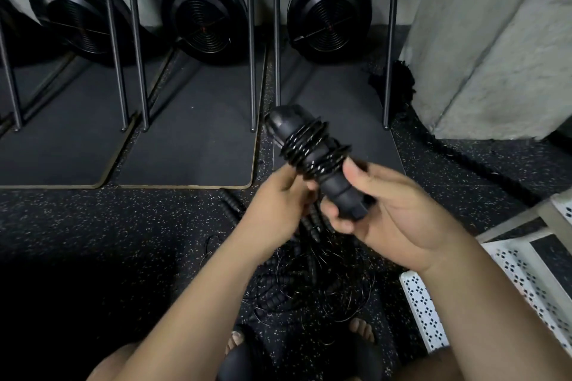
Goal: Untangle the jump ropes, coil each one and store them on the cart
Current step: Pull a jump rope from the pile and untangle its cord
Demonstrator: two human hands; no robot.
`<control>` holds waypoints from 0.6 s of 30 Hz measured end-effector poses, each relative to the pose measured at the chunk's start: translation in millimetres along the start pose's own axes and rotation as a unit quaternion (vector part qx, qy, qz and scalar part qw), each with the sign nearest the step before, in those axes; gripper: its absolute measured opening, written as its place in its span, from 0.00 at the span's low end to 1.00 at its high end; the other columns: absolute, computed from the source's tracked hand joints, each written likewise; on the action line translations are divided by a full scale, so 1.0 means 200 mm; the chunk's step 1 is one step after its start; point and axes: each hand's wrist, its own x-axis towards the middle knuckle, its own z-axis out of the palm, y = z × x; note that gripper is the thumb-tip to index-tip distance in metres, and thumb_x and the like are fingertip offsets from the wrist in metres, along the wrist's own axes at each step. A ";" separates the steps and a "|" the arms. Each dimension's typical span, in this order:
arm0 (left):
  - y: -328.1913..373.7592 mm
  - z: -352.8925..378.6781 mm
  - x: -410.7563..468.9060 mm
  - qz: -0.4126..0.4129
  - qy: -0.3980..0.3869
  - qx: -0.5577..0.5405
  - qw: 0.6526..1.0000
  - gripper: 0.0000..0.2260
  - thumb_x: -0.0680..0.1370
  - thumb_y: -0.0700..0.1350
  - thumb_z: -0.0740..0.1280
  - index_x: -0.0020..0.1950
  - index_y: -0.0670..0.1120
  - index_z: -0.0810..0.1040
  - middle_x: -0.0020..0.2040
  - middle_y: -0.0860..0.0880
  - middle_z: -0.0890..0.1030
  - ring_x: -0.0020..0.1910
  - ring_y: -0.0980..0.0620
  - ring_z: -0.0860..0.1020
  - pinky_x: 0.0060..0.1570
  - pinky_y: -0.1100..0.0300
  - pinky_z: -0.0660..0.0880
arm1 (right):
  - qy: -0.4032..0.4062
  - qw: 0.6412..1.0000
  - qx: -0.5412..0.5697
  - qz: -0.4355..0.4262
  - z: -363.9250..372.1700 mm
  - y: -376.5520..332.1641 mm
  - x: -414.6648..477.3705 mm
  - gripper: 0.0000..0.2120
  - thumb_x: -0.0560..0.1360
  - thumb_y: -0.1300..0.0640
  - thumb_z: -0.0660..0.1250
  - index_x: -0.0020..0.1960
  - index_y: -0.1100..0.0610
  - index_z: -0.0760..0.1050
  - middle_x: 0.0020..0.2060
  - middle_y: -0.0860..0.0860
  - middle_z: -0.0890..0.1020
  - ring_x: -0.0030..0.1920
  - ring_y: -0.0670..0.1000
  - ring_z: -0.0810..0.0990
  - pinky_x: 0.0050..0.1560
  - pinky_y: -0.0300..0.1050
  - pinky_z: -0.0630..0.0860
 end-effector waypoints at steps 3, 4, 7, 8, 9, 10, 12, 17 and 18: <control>-0.03 0.04 0.01 0.005 -0.010 0.062 0.998 0.12 0.87 0.54 0.60 0.50 0.55 0.81 0.42 0.58 0.85 0.45 0.56 0.83 0.55 0.48 0.80 | 0.085 0.996 0.030 -0.025 0.00 0.02 0.03 0.21 0.84 0.55 0.66 0.70 0.68 0.76 0.56 0.62 0.84 0.45 0.53 0.80 0.41 0.43 0.77; -0.03 0.05 0.01 -0.001 -0.012 0.070 0.997 0.13 0.88 0.51 0.60 0.48 0.53 0.80 0.40 0.59 0.84 0.42 0.57 0.81 0.51 0.50 0.79 | 0.105 0.994 0.019 -0.027 0.00 0.03 0.04 0.21 0.83 0.55 0.66 0.70 0.68 0.77 0.56 0.62 0.85 0.47 0.54 0.81 0.43 0.44 0.77; -0.03 0.05 0.00 -0.029 -0.027 0.075 0.996 0.11 0.87 0.49 0.62 0.49 0.50 0.82 0.42 0.60 0.85 0.44 0.60 0.82 0.53 0.52 0.78 | 0.134 0.990 -0.035 -0.014 -0.01 0.03 0.04 0.21 0.80 0.58 0.69 0.70 0.67 0.76 0.61 0.65 0.85 0.54 0.55 0.85 0.48 0.45 0.83; -0.03 0.05 0.00 -0.038 -0.033 0.067 0.996 0.11 0.85 0.51 0.63 0.53 0.49 0.84 0.47 0.58 0.87 0.50 0.57 0.85 0.57 0.49 0.80 | 0.133 0.990 -0.054 -0.010 -0.01 0.03 0.03 0.22 0.79 0.58 0.70 0.70 0.67 0.75 0.61 0.65 0.85 0.54 0.55 0.86 0.48 0.45 0.84; -0.03 0.05 0.00 -0.047 -0.038 0.060 0.996 0.13 0.83 0.52 0.63 0.56 0.49 0.85 0.51 0.54 0.89 0.54 0.51 0.86 0.60 0.45 0.82 | 0.131 0.988 -0.078 -0.007 -0.02 0.03 0.03 0.22 0.77 0.59 0.71 0.69 0.67 0.74 0.58 0.64 0.85 0.53 0.55 0.86 0.46 0.45 0.84; -0.02 0.04 -0.01 -0.051 -0.043 0.054 0.996 0.14 0.81 0.52 0.63 0.57 0.49 0.85 0.52 0.50 0.89 0.55 0.46 0.87 0.59 0.41 0.82 | 0.129 0.986 -0.104 -0.005 -0.03 0.02 0.02 0.22 0.75 0.61 0.73 0.67 0.66 0.75 0.55 0.62 0.86 0.51 0.54 0.86 0.45 0.44 0.84; -0.04 0.03 -0.01 -0.052 -0.051 0.064 0.995 0.14 0.78 0.49 0.63 0.56 0.48 0.86 0.51 0.46 0.89 0.54 0.41 0.87 0.58 0.38 0.83 | 0.122 0.980 -0.156 -0.003 -0.06 0.00 0.02 0.26 0.70 0.63 0.77 0.66 0.66 0.75 0.54 0.60 0.87 0.53 0.55 0.87 0.50 0.44 0.84; -0.06 -0.01 0.00 -0.041 -0.058 0.134 0.988 0.15 0.77 0.41 0.61 0.55 0.48 0.86 0.52 0.53 0.89 0.57 0.49 0.86 0.61 0.43 0.82 | 0.124 0.959 -0.253 0.023 -0.09 0.01 0.01 0.38 0.61 0.63 0.85 0.68 0.60 0.74 0.59 0.55 0.88 0.63 0.53 0.86 0.68 0.52 0.79; -0.06 -0.01 0.00 -0.041 -0.062 0.146 0.986 0.16 0.76 0.41 0.61 0.56 0.48 0.86 0.52 0.54 0.89 0.57 0.50 0.86 0.61 0.44 0.82 | 0.119 0.956 -0.266 0.029 -0.09 0.02 0.01 0.39 0.61 0.63 0.85 0.69 0.57 0.74 0.60 0.53 0.88 0.63 0.52 0.86 0.68 0.52 0.79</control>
